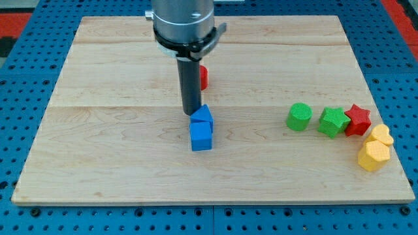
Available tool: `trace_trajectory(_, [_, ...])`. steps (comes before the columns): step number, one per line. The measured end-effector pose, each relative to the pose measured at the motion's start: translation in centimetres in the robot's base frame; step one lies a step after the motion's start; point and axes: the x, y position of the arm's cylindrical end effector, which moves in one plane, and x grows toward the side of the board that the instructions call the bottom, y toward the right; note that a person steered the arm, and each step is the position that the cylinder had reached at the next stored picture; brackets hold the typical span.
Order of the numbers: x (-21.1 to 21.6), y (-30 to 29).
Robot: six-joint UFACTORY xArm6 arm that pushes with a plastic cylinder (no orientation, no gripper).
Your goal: Move the arm towards the right side of the board
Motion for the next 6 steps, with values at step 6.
trace_trajectory(6, [-8.1,27.0])
